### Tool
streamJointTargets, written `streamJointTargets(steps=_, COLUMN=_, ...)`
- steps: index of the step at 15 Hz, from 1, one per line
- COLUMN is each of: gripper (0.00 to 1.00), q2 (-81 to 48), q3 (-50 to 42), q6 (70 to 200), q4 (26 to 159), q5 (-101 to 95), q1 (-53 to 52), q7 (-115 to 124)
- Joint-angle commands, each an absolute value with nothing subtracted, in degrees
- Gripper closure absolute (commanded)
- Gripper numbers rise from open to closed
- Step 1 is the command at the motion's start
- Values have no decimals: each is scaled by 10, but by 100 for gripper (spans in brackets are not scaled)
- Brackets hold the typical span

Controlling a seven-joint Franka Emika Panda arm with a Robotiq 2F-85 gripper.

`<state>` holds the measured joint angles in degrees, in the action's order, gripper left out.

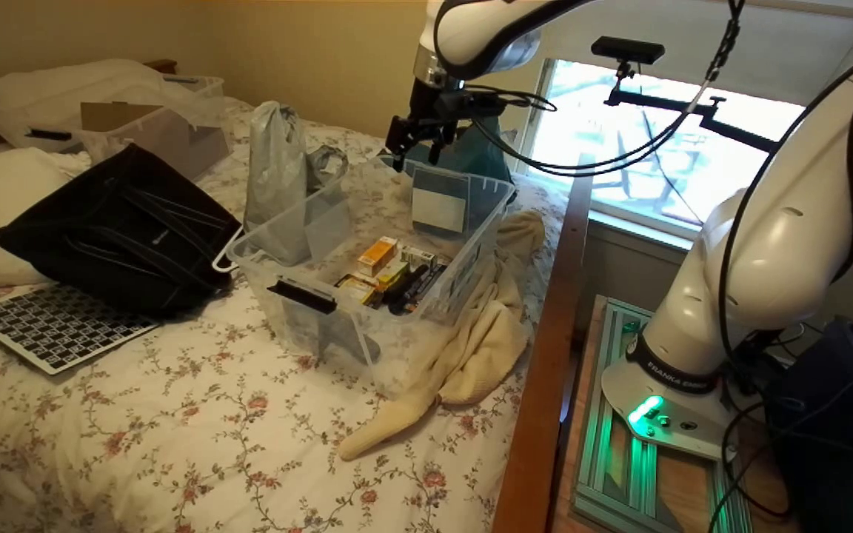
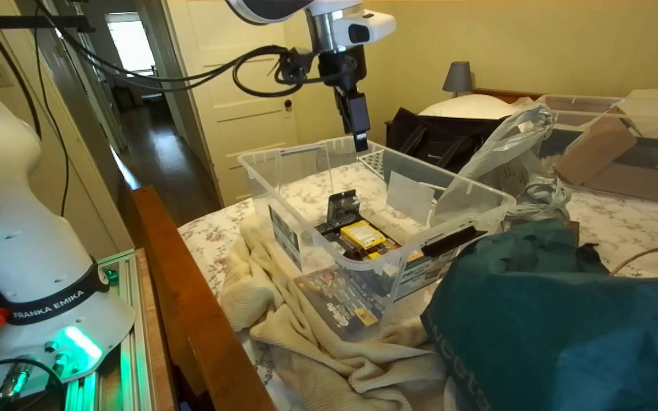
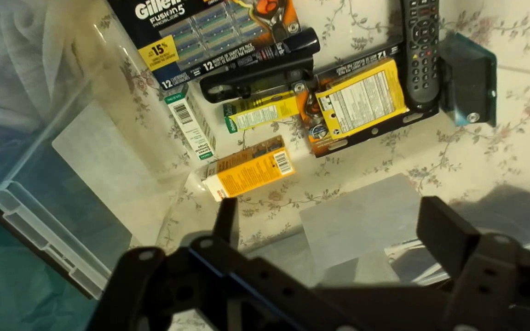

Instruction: Move the yellow box in the storage bin to the bed

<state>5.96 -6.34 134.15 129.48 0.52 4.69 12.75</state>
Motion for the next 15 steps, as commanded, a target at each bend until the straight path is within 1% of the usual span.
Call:
streamJointTargets(steps=1, gripper=0, q2=19, q3=-58, q6=1357, q4=1263, q5=1, q1=55, q7=168)
streamJointTargets(steps=2, gripper=0, q2=39, q3=-59, q6=1352, q4=1283, q5=6, q1=54, q7=145)
streamJointTargets(steps=11, gripper=0, q2=24, q3=-60, q6=1353, q4=1270, q5=5, q1=54, q7=154)
streamJointTargets(steps=15, gripper=0, q2=5, q3=-61, q6=1359, q4=1251, q5=31, q1=57, q7=251)
